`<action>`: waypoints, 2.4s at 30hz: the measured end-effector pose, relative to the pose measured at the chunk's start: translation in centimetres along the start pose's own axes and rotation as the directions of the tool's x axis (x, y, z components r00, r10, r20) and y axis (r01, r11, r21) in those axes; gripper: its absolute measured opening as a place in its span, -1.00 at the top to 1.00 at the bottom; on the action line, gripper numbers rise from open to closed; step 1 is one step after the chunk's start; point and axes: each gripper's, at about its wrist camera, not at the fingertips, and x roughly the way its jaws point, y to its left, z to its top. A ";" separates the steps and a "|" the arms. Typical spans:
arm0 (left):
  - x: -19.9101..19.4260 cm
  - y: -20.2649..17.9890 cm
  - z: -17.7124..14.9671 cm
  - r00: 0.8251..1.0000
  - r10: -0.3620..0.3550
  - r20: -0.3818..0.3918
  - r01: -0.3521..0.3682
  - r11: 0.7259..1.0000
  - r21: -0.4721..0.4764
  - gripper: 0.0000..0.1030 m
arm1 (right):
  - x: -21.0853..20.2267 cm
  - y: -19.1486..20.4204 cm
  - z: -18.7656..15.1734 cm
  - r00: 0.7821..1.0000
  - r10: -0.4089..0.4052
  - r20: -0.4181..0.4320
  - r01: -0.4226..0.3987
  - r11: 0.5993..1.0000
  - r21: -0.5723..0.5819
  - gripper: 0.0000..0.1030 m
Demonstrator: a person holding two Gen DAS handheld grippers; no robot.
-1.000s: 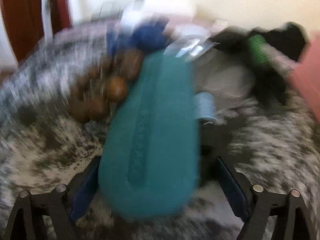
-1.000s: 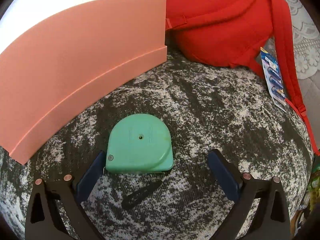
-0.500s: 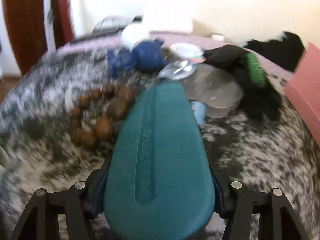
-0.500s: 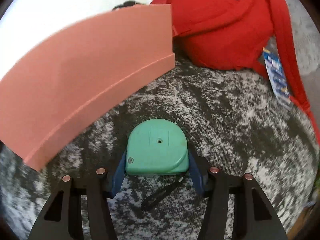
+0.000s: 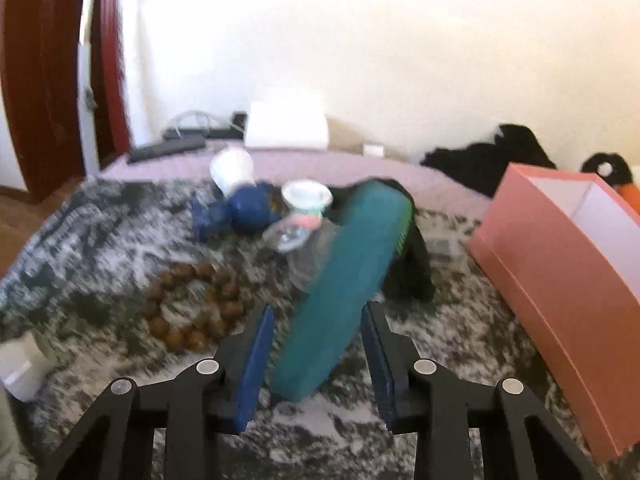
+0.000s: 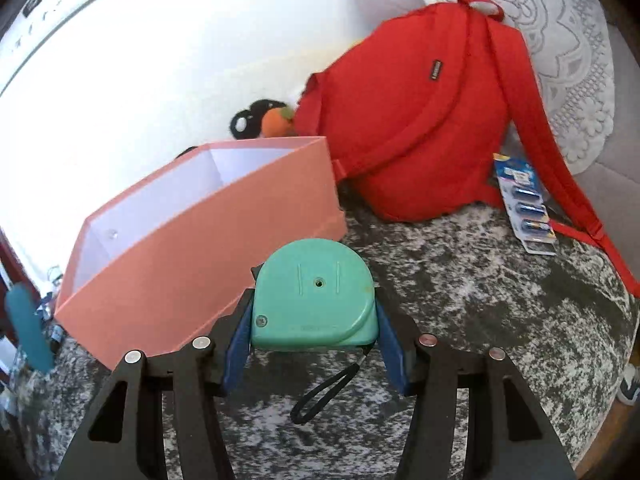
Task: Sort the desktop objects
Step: 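Carry the tape measure over the pink box with the right tool while the left tool lifts the teal case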
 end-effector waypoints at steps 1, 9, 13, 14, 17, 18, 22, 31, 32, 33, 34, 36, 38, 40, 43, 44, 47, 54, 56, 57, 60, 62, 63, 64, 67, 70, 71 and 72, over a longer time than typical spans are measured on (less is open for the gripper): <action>0.0 -0.2 -0.1 1.000 0.018 0.005 -0.018 1.000 0.013 0.24 | 0.0 0.2 0.0 1.000 0.003 -0.005 -0.003 1.000 -0.005 -0.14; 2.5 -0.4 -1.5 0.999 0.037 0.017 -0.038 0.999 0.018 -0.54 | 0.5 0.1 -0.1 0.999 0.032 -0.015 -0.032 0.999 0.007 -0.14; 3.3 -1.2 -2.5 0.987 -0.070 0.147 0.063 0.997 0.055 -0.91 | 0.3 0.3 0.5 0.998 0.057 0.002 -0.057 0.998 0.003 -0.14; 4.0 -1.5 -2.9 0.986 -0.069 0.150 0.059 0.996 0.069 -0.93 | 0.3 0.5 0.7 0.998 0.061 0.007 -0.061 0.998 -0.003 -0.15; 6.6 -2.8 -3.2 0.995 -0.019 0.099 0.005 0.991 0.134 -0.93 | 0.2 1.2 1.5 0.997 0.079 0.026 -0.079 0.997 -0.019 -0.14; 7.6 -3.3 -3.2 0.997 0.005 0.074 -0.017 0.987 0.160 -0.93 | 0.2 1.5 1.8 0.995 0.093 0.030 -0.092 0.996 -0.018 -0.14; 10.6 -3.9 -2.8 0.999 -0.017 -0.039 0.024 0.981 0.192 -1.00 | -0.3 2.6 2.6 0.989 0.139 0.046 -0.139 0.990 -0.021 -0.15; 14.0 -4.0 -1.8 0.977 -0.067 -0.202 0.097 0.985 0.145 -0.71 | -1.7 4.3 3.1 0.982 0.173 0.076 -0.170 0.984 -0.052 -0.15; 13.2 -4.2 -1.6 0.983 -0.056 -0.175 0.082 0.986 0.146 -0.64 | -1.8 4.5 3.2 0.982 0.174 0.077 -0.170 0.984 -0.055 -0.15; 12.3 -4.4 -1.4 0.988 -0.045 -0.149 0.068 0.987 0.147 -0.36 | -1.9 4.7 3.2 0.981 0.175 0.080 -0.171 0.983 -0.062 -0.15; 11.5 -4.6 -1.3 0.992 -0.035 -0.122 0.053 0.988 0.147 -0.27 | -1.9 4.9 3.3 0.981 0.177 0.083 -0.171 0.983 -0.070 -0.15; 10.1 -4.9 -0.8 0.996 -0.015 -0.087 0.027 0.991 0.134 0.16 | -2.0 5.2 3.4 0.981 0.178 0.083 -0.172 0.982 -0.078 -0.15; 9.1 -4.7 -0.2 0.997 -0.007 -0.079 0.014 0.995 0.095 0.21 | -2.0 5.5 3.5 0.979 0.190 0.078 -0.184 0.980 -0.079 -0.15; 8.7 -4.4 0.1 0.995 -0.037 -0.088 0.044 0.996 0.079 0.22 | -2.0 5.8 3.7 0.977 0.199 0.073 -0.193 0.978 -0.081 -0.15; 8.9 -4.6 -0.4 0.997 0.013 -0.075 -0.003 0.992 0.127 0.22 | -2.0 6.4 4.2 0.976 0.205 0.081 -0.197 0.976 -0.090 -0.15; 8.8 -4.7 -0.6 0.998 0.015 -0.064 -0.006 0.991 0.137 0.21 | -2.0 6.5 4.3 0.975 0.209 0.079 -0.202 0.975 -0.091 -0.15; 9.0 -4.5 -0.8 0.998 0.006 -0.061 0.001 0.994 0.109 0.23 | -1.9 6.7 4.2 0.973 0.218 0.079 -0.211 0.973 -0.092 -0.15; 7.6 -4.6 0.1 0.996 -0.065 -0.057 0.068 0.996 0.053 0.24 | -1.7 6.7 4.2 0.973 0.217 0.076 -0.211 0.974 -0.085 -0.15; 6.6 -5.7 0.3 0.997 -0.069 -0.040 0.072 0.993 0.095 0.25 | -1.6 6.7 4.3 0.972 0.222 0.075 -0.216 0.973 -0.086 -0.15; 6.0 -5.9 0.4 0.993 -0.111 -0.043 0.114 0.990 0.084 0.25 | -1.6 6.7 4.4 0.971 0.226 0.075 -0.219 0.972 -0.087 -0.15; 2.9 -7.1 1.0 0.977 -0.211 0.003 0.210 0.973 0.095 0.59 | -1.5 6.8 4.7 0.968 0.239 0.075 -0.232 0.969 -0.091 -0.15; -0.4 -8.4 1.6 0.972 -0.221 0.085 0.205 0.966 0.159 0.59 | -1.4 6.9 4.9 0.965 0.249 0.085 -0.241 0.966 -0.094 -0.15; -1.7 -9.1 1.9 0.968 -0.222 0.119 0.198 0.963 0.185 0.59 | -1.4 7.0 5.0 0.963 0.255 0.090 -0.246 0.964 -0.096 -0.15; -2.3 -9.5 2.1 0.966 -0.226 0.129 0.199 0.962 0.189 0.59 | -1.2 7.1 5.2 0.962 0.258 0.087 -0.250 0.964 -0.094 -0.15; -2.1 -11.0 2.7 0.963 -0.242 0.115 0.217 0.956 0.196 0.57 | -0.2 7.6 5.6 0.963 0.266 0.050 -0.261 0.961 -0.091 -0.15; -1.2 -13.2 2.4 0.971 -0.217 0.100 0.191 0.957 0.220 0.54 | 0.6 8.5 6.3 0.962 0.271 0.030 -0.267 0.958 -0.104 -0.15; -1.4 -14.1 2.2 0.966 -0.243 0.090 0.218 0.949 0.229 0.54 | 0.8 8.9 6.6 0.964 0.263 0.030 -0.258 0.959 -0.116 -0.15; -1.6 -15.0 2.0 0.955 -0.285 0.081 0.260 0.937 0.233 0.54 | 1.1 9.3 6.9 0.968 0.250 0.028 -0.245 0.962 -0.122 -0.15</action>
